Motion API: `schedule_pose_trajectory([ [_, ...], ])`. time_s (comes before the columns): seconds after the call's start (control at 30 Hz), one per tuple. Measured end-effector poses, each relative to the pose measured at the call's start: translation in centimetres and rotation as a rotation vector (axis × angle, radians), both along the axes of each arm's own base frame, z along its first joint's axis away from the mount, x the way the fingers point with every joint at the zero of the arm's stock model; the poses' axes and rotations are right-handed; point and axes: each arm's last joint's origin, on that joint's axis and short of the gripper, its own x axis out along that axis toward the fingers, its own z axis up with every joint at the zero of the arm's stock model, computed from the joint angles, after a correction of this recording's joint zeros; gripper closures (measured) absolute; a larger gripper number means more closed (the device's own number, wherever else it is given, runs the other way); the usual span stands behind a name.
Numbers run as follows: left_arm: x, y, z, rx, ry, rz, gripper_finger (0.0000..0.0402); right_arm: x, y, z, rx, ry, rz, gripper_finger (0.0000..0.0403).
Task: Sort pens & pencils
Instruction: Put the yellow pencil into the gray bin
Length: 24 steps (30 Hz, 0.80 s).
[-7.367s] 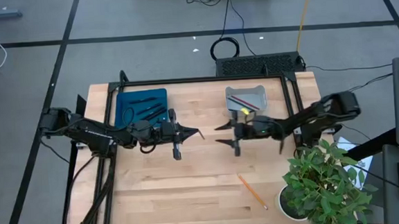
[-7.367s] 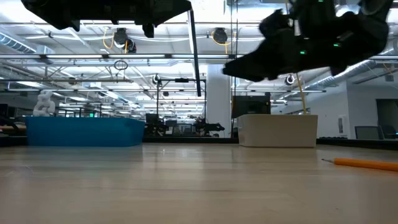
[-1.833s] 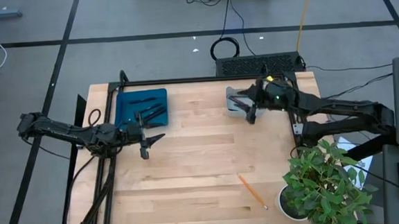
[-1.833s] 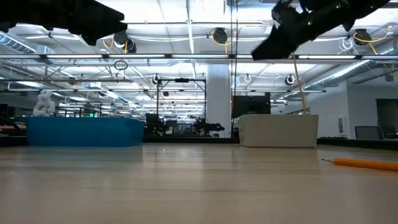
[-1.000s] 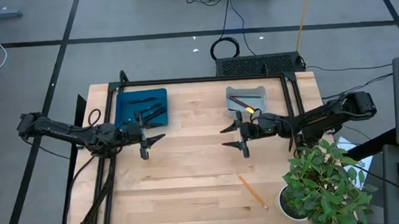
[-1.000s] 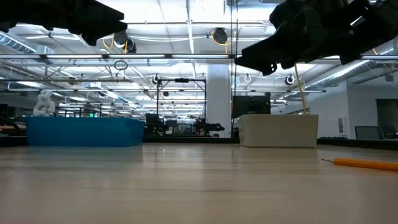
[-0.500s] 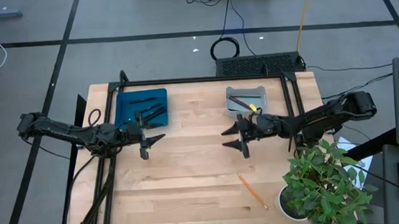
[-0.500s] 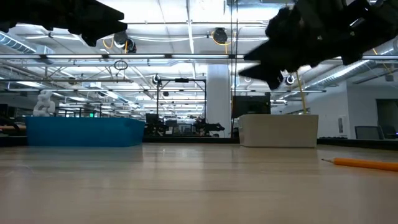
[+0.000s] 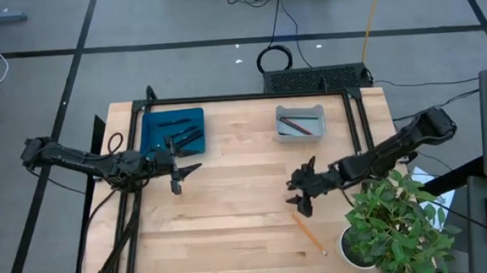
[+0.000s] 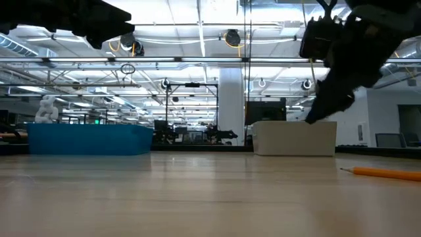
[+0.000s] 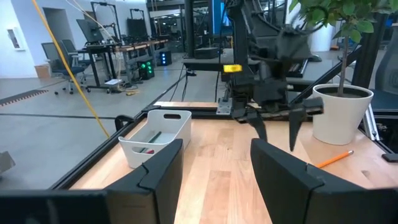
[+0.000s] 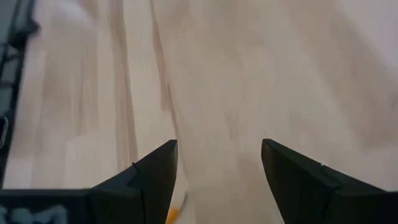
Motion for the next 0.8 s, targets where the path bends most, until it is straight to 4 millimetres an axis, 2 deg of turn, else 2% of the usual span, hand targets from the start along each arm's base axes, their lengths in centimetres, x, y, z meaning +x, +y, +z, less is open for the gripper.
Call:
schedule_pose_trajectory([
  [0.3, 0.0, 0.0, 0.0, 0.000, -0.001, -0.001, 0.0210, 0.5, 2.7, -2.7, 0.033, 0.153, -0.005, 0.0181],
  [0.47, 0.0, 0.0, 0.0, 0.000, 0.000, -0.001, 0.0211, 0.9, 4.1, -3.2, 0.007, 0.263, -0.009, 0.0181],
  [0.6, 0.0, 0.0, 0.0, -0.001, 0.000, -0.001, 0.0211, 1.6, 5.0, -2.8, 0.015, 0.256, -0.006, 0.0181],
  [0.8, 0.0, 0.0, 0.0, -0.005, 0.003, -0.001, 0.0210, 2.1, 5.3, -4.2, 0.005, 0.308, -0.033, 0.0181],
])
